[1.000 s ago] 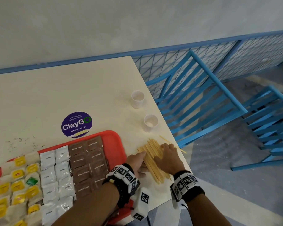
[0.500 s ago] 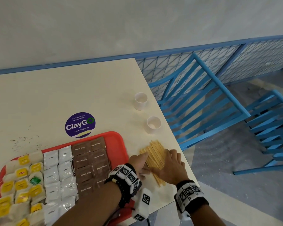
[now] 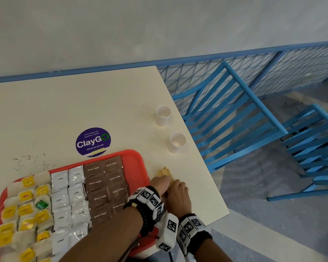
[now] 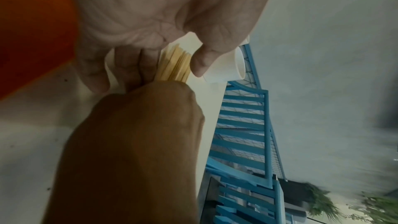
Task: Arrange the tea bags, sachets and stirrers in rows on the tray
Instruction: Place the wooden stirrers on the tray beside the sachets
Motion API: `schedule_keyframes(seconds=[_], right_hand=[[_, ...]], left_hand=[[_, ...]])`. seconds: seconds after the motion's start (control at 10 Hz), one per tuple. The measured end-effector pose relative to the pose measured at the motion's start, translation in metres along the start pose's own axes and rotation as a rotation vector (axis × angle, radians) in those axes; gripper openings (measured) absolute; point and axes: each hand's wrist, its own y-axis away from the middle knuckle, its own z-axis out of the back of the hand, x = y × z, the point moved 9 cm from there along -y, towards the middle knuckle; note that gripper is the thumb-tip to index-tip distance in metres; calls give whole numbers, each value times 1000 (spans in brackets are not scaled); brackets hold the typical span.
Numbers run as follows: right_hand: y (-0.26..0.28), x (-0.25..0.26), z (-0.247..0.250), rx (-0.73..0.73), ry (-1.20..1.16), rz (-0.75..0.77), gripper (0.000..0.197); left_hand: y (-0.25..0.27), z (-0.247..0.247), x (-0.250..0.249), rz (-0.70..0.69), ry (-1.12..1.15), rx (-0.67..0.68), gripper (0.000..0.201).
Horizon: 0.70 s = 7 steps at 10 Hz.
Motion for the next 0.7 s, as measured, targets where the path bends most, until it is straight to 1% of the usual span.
schedule_keyframes(seconds=[0.1, 0.2, 0.3, 0.4, 0.5, 0.6, 0.7], right_hand=[[0, 1, -3, 60, -16, -41, 24], [0, 2, 4, 5, -22, -16, 29], [-1, 3, 7, -12, -43, 4, 30], [-2, 3, 3, -5, -43, 33, 28], [-3, 5, 3, -26, -43, 73, 21], [-2, 7, 5, -30, -46, 73, 19], [-6, 1, -3, -22, -84, 46, 23]], left_hand=[[-8, 5, -2, -95, -35, -9, 25], [-2, 6, -4, -110, -77, -6, 24], [3, 7, -5, -127, -111, 12, 23], [1, 5, -4, -140, -131, 8, 18], [2, 3, -4, -135, -126, 11, 15], [-5, 6, -1, -127, -131, -14, 32], [-8, 5, -1, -126, -161, -14, 35]])
